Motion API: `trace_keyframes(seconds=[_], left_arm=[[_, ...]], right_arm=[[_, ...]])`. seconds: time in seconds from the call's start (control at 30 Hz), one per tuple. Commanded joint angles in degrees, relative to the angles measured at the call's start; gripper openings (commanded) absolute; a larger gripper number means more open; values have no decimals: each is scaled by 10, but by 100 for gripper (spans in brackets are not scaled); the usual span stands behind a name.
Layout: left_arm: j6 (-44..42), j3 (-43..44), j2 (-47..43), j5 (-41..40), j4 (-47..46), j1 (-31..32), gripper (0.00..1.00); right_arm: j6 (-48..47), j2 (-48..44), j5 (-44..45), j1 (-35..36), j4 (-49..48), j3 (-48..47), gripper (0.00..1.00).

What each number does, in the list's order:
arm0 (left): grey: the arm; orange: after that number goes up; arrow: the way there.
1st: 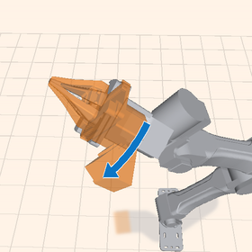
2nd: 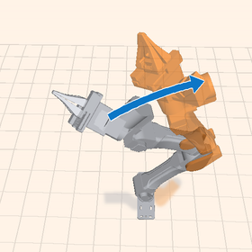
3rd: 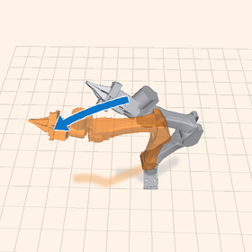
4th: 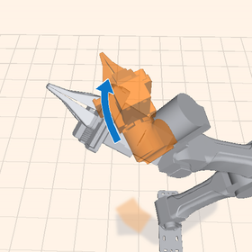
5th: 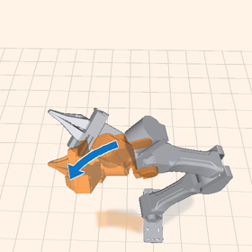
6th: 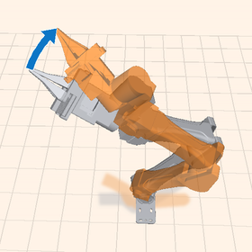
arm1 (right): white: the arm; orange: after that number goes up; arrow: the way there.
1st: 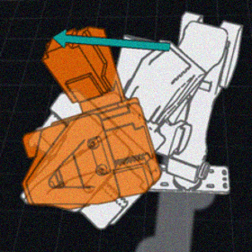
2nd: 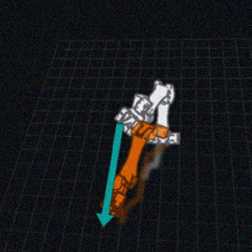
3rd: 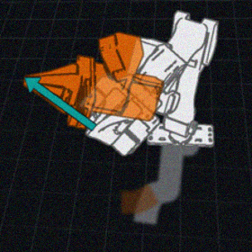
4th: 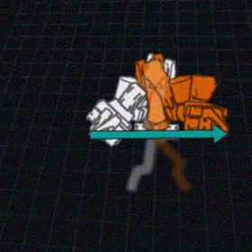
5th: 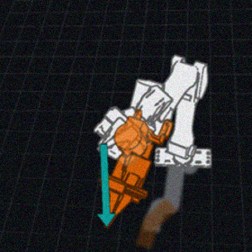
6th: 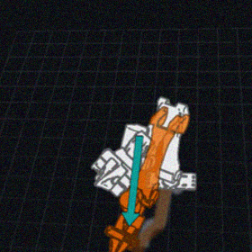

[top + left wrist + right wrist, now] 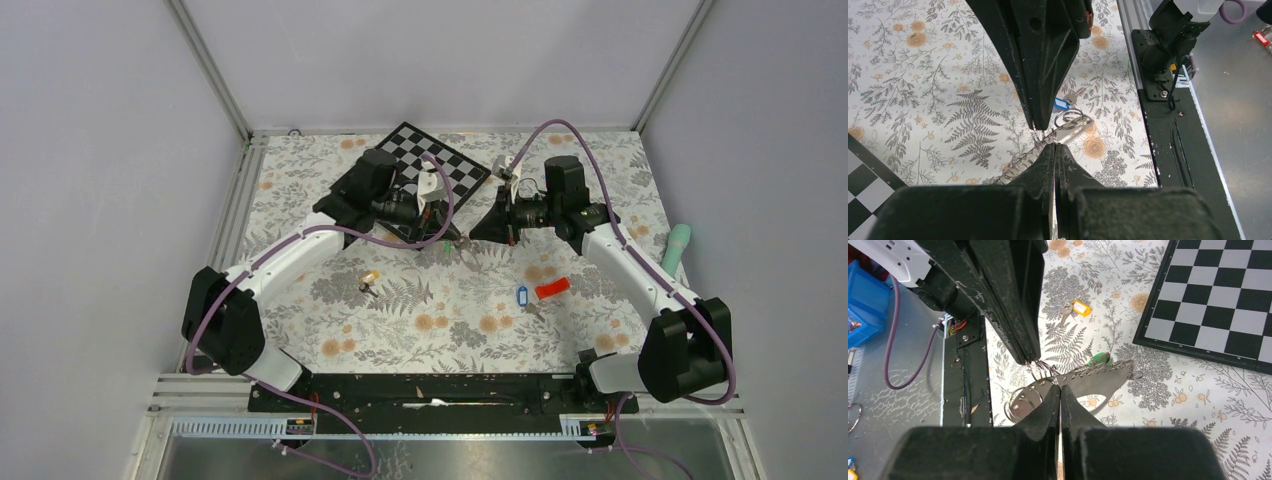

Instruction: Put the keys on the keyring

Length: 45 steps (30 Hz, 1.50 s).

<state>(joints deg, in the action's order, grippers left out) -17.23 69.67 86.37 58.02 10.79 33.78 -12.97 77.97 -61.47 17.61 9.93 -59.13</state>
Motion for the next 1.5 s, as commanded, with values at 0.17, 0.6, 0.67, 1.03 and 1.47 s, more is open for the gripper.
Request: trace_keyframes(seconds=[0.17, 0.6, 0.67, 1.03, 1.47], left_arm=[[-45, 37, -14, -2, 19, 3, 0], [-104, 38, -18, -82, 66, 6, 0], [-112, 40, -19, -87, 77, 8, 0], [12, 13, -26, -37, 5, 9, 0], [170, -18, -24, -52, -104, 9, 0]], right_arm=[[-2, -5, 42, -1, -14, -1, 19], [-151, -14, 25, 0, 158, -105, 58], [-153, -12, 2, 1, 166, -111, 58], [-113, 6, -17, 25, 102, -65, 49], [-169, -12, -3, 30, 172, -82, 48]])
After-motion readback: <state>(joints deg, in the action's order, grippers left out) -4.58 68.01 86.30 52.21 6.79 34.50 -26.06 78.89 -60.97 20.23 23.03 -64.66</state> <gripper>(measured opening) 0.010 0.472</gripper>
